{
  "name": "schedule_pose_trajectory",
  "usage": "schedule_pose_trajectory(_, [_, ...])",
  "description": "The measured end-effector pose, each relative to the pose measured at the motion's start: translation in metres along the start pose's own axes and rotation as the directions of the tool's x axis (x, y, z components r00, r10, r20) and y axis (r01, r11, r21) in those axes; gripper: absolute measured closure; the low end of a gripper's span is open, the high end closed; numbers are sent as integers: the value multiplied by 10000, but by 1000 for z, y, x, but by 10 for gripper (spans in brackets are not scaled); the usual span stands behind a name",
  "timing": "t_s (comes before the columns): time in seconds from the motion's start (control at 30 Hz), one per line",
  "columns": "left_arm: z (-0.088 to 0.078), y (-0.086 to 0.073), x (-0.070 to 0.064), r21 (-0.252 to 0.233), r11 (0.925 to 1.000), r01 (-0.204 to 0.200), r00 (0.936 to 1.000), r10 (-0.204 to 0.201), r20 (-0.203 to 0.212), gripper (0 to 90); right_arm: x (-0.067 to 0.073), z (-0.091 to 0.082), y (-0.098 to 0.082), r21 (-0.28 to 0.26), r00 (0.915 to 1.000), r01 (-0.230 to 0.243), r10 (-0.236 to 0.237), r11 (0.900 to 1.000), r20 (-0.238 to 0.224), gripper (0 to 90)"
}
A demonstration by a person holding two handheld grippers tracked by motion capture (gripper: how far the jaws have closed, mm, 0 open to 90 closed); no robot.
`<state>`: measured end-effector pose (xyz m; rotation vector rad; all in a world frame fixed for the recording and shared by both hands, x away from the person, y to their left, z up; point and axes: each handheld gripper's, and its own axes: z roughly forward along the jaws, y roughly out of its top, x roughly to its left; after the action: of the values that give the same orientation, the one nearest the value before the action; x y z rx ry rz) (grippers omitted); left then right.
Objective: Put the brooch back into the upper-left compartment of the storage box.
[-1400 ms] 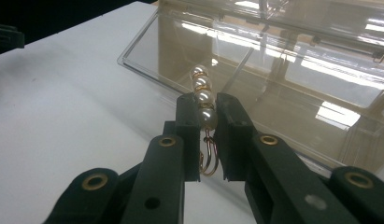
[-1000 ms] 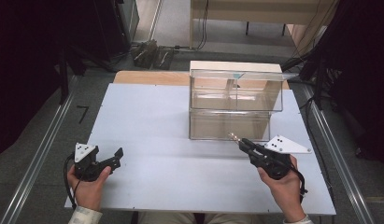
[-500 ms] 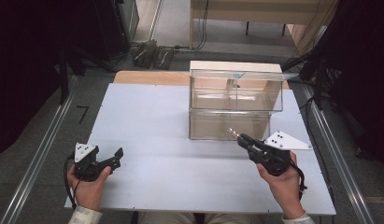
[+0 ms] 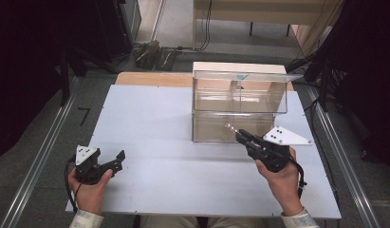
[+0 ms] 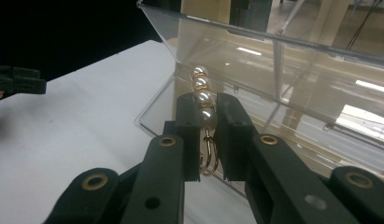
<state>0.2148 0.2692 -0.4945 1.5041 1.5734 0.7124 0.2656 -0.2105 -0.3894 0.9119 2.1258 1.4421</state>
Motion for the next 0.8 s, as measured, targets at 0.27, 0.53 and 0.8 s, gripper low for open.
schedule_pose_trajectory(0.27, [0,0,0,12,10000,5,10000,-5,8,82,2,5,11,-243,10000,-1,-1,9997,-95,781])
schedule_pose_trajectory(0.53, [0,0,0,8,10000,18,10000,-18,-2,82,1,7,22,-443,9999,-18,12,9990,-119,781])
schedule_pose_trajectory(0.8, [0,0,0,10,10000,4,10000,-4,5,82,-1,11,30,-557,10000,-22,18,9984,-86,781])
